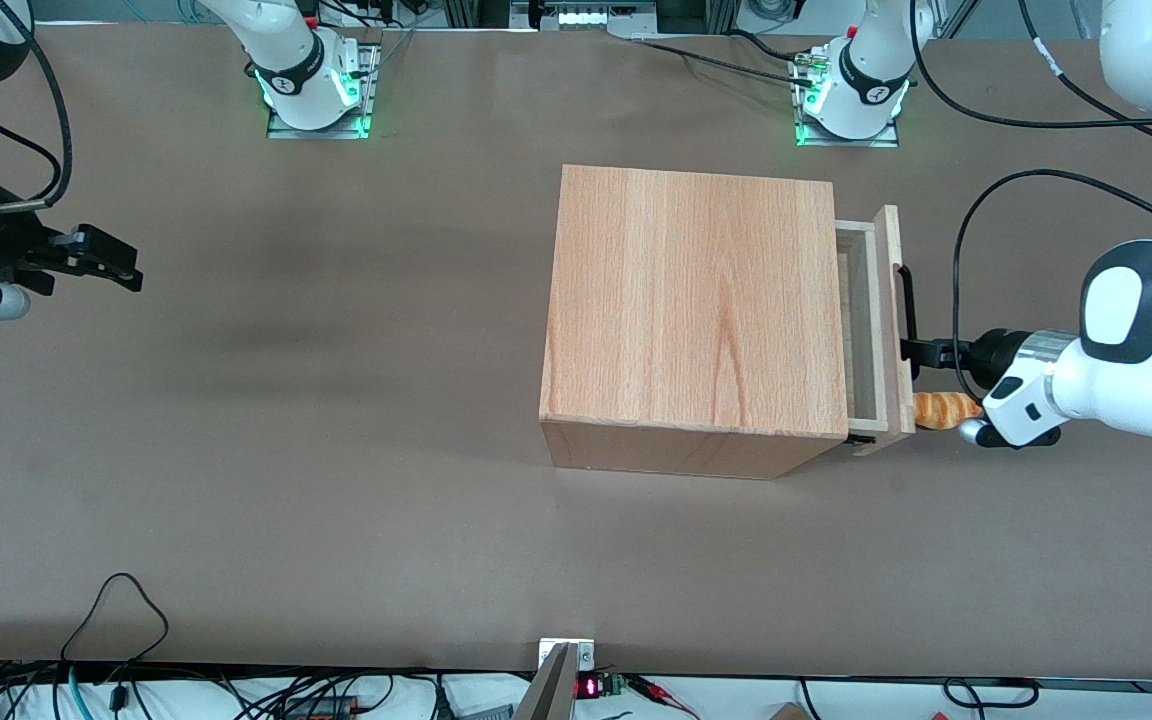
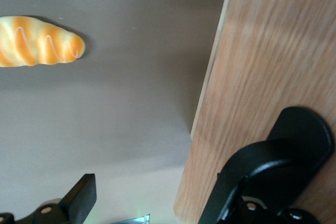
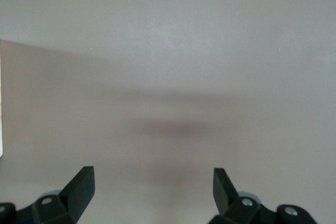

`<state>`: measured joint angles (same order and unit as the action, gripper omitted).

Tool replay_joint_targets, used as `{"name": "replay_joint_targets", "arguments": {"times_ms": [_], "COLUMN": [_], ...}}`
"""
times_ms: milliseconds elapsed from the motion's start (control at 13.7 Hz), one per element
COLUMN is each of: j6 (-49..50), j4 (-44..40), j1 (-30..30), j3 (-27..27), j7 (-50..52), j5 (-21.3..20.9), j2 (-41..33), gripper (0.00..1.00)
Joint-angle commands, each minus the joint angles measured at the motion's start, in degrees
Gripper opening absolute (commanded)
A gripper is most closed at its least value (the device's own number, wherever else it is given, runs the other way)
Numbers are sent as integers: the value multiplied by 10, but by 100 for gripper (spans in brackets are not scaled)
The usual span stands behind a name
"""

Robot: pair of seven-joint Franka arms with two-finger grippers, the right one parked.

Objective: Open top drawer with left arm
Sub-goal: 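Pull the drawer outward by its handle with the left gripper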

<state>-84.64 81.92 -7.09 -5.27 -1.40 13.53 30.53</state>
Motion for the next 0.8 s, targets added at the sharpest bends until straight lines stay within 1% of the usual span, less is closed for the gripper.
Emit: {"name": "replay_joint_targets", "arguments": {"times_ms": [0,437,583,728], "j6": [-35,-35,-37,-53], "j4": [-40,-48,-48,-48], "j1": [-15,-51,-71,-79], "j3": [11,11,12,14], "j7": [7,3,2,1], "j5": [-18,-19,-19,-21], "j2": [41,41,42,46], "gripper": [100,100,100,100]}}
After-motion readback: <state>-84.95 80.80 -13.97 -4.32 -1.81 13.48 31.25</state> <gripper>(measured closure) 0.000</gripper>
